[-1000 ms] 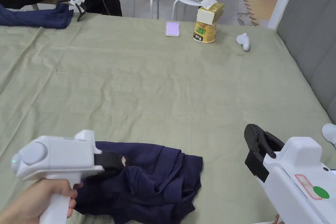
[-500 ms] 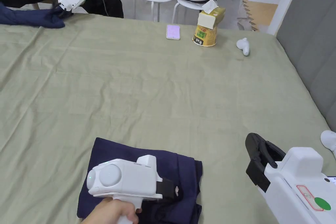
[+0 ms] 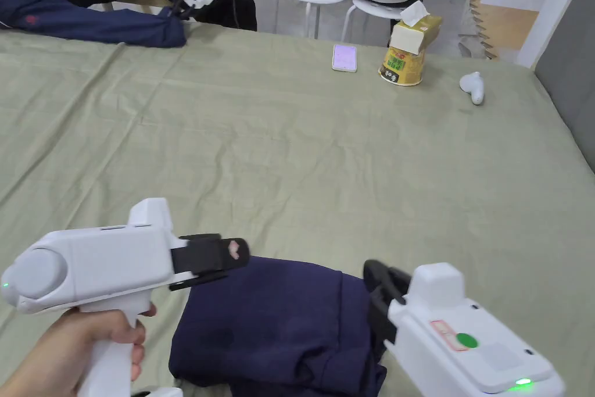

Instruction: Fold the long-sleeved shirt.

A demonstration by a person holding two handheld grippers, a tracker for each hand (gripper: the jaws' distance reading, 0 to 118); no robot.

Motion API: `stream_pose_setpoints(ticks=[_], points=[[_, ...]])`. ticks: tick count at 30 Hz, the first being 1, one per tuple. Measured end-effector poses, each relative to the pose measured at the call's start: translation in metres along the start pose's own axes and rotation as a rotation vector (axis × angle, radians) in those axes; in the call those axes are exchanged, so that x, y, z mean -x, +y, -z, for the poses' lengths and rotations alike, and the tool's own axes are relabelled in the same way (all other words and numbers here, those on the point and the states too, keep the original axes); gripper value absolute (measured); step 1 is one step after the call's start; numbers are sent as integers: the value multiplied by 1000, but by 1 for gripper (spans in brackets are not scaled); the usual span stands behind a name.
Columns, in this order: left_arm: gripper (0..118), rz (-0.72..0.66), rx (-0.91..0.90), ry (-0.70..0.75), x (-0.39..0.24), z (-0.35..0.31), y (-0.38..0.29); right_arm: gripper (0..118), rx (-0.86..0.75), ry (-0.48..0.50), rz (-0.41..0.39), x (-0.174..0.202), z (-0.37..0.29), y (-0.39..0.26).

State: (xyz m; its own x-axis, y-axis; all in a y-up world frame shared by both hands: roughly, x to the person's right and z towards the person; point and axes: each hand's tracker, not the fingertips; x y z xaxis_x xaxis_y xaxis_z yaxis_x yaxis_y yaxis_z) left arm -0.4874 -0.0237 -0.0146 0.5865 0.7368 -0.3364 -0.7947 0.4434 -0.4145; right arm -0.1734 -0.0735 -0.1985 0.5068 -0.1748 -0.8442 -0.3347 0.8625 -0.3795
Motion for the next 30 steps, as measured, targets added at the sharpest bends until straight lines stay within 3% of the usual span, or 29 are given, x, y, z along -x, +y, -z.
stream_pose_setpoints(ticks=[4,7,8,9,10,11,12,13,14,17,19,20,21,22,23,25,26,30], points=[[10,-100,-14,82,46,-9,-2,0,211,6,-45,11,49,-48],[18,-149,33,95,68,-3,-7,0,323,-17,-24,8,68,-73],[25,-145,44,104,73,1,-9,0,298,-10,-17,6,68,-71],[33,-132,37,120,74,5,-12,0,276,1,-11,4,64,-66],[51,-116,29,120,75,9,-14,0,295,-1,-8,3,65,-61],[82,-103,26,116,77,14,-16,0,301,-1,-12,4,66,-59],[104,-102,32,120,80,21,-16,0,306,0,-36,5,67,-61],[111,-105,49,112,85,28,-16,0,306,2,-45,6,65,-61],[109,-118,24,65,89,30,-14,0,301,2,-42,6,65,-62],[109,-212,169,17,103,55,-9,0,287,6,-10,4,63,-64],[103,-192,213,-5,103,67,-14,0,284,13,-3,2,63,-65],[90,-212,232,-28,103,73,-16,0,282,19,4,0,63,-65],[85,-246,247,-86,105,78,-17,0,279,27,24,-2,63,-66],[80,-234,247,-48,114,83,-22,0,280,31,39,-4,63,-66],[62,-203,246,9,114,85,-22,0,280,36,48,-6,63,-66],[42,-248,242,-7,125,84,-21,0,279,36,57,-5,63,-66],[36,-294,226,-24,131,81,-24,0,279,38,57,-4,62,-65],[28,-210,165,-22,122,67,-27,0,245,31,27,12,54,-48]])
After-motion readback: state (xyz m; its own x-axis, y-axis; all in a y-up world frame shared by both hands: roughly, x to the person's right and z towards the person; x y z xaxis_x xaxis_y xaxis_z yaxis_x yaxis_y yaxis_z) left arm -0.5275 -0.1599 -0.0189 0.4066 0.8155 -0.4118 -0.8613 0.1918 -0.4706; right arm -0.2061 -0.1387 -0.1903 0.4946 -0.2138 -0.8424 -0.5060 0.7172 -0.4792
